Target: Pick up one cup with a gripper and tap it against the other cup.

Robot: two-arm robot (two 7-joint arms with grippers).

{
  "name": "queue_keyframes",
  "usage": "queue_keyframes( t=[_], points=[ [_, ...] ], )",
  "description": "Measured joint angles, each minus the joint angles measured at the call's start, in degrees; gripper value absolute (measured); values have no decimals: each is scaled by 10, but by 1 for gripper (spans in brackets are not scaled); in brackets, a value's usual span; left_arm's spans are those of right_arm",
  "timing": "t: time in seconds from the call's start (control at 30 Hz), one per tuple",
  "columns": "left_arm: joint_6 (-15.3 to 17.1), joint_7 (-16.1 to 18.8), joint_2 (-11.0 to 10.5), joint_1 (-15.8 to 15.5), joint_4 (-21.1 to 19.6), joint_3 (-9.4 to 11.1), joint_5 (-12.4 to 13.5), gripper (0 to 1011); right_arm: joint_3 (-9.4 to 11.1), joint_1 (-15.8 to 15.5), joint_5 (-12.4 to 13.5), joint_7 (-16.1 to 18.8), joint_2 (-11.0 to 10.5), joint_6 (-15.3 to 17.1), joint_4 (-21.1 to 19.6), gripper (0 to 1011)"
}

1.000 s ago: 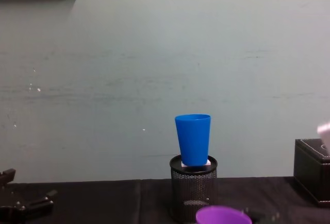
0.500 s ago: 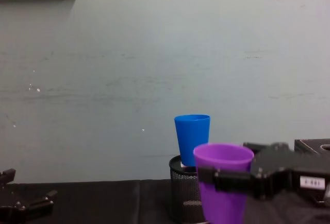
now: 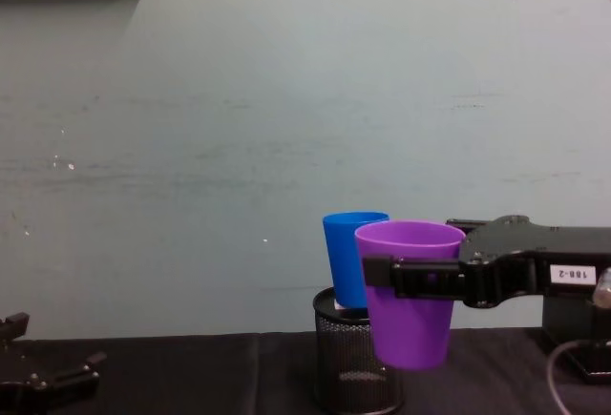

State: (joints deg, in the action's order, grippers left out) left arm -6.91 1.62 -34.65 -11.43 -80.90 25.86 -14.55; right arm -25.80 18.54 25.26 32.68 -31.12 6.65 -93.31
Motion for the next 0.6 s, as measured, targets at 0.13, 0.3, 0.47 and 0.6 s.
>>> queue_keyframes(
  t=[0.13, 0.3, 0.47, 0.6],
  points=[
    [0, 0, 0, 0, 0, 0, 0, 1000, -3, 9, 7, -2, -5, 17, -3, 741],
    [0, 0, 0, 0, 0, 0, 0, 1000, -4, 11, 9, -3, -7, 23, -5, 741],
    [0, 0, 0, 0, 0, 0, 0, 1000, -4, 10, 8, -3, -6, 20, -4, 739],
    [0, 0, 0, 0, 0, 0, 0, 1000, -3, 9, 8, -3, -6, 19, -4, 741]
  ],
)
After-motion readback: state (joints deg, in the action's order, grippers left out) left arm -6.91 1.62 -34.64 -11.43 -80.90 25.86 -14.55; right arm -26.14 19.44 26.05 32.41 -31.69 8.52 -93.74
